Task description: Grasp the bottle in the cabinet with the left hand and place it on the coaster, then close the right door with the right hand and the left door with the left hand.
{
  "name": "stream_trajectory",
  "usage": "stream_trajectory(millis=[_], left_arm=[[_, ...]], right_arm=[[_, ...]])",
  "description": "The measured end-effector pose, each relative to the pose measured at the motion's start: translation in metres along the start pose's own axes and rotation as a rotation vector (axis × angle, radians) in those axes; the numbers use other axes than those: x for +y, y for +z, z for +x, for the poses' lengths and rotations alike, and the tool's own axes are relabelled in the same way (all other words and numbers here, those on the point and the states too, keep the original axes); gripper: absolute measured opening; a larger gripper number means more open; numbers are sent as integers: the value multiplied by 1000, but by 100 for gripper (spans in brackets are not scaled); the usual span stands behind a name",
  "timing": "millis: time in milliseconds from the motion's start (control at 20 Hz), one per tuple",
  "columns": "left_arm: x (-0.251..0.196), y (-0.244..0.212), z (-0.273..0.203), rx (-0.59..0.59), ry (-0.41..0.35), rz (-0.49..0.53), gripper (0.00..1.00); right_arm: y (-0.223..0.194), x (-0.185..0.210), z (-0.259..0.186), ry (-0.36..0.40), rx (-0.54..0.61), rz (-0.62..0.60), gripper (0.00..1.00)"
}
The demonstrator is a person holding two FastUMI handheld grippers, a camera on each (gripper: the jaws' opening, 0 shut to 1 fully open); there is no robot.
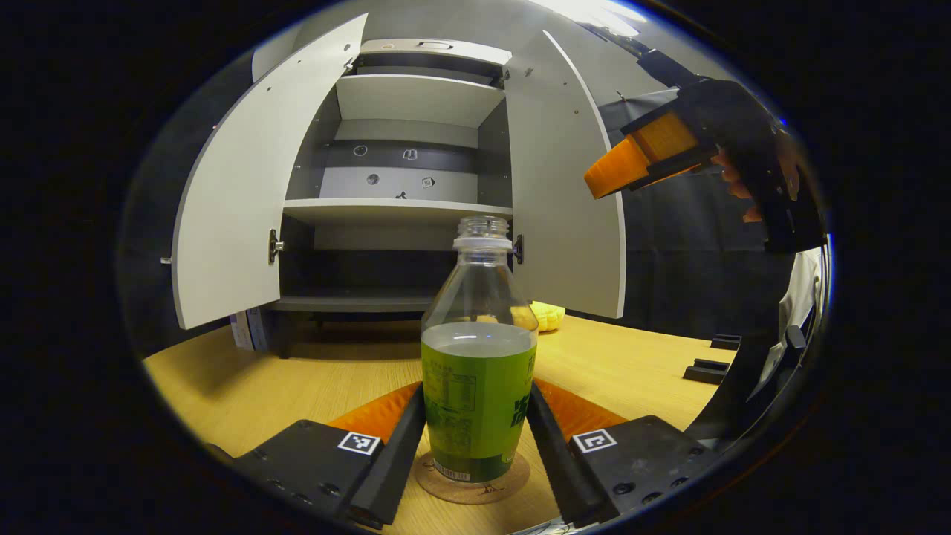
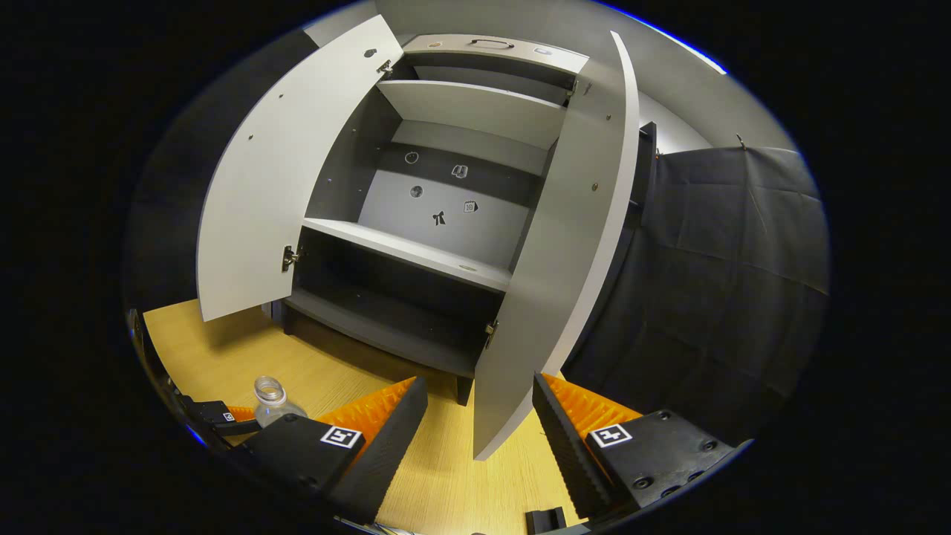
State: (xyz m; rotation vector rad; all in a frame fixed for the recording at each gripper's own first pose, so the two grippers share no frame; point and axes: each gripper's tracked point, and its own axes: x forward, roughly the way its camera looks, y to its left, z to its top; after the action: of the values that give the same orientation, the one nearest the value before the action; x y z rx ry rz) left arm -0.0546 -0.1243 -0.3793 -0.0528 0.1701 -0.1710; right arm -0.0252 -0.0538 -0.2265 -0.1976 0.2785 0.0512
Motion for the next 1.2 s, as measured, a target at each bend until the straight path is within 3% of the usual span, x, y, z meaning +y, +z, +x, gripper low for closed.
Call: stream_trajectory(millis=[300,550,850,1200], left_arm=[[3,-18,-1,46,12,0,84],[-1,3,2,13,-6,12,95],[10,78,18,-70,0,-16,95],[-1,196,20,-155,-88,82,96]], right_arm=[[-3,3,-4,10,12,-10,95],[2,-1,-7,4,14,-13,95],[39,-16,-15,-30,-28,3,95],[117,-72,-28,-138,-125,41,95]])
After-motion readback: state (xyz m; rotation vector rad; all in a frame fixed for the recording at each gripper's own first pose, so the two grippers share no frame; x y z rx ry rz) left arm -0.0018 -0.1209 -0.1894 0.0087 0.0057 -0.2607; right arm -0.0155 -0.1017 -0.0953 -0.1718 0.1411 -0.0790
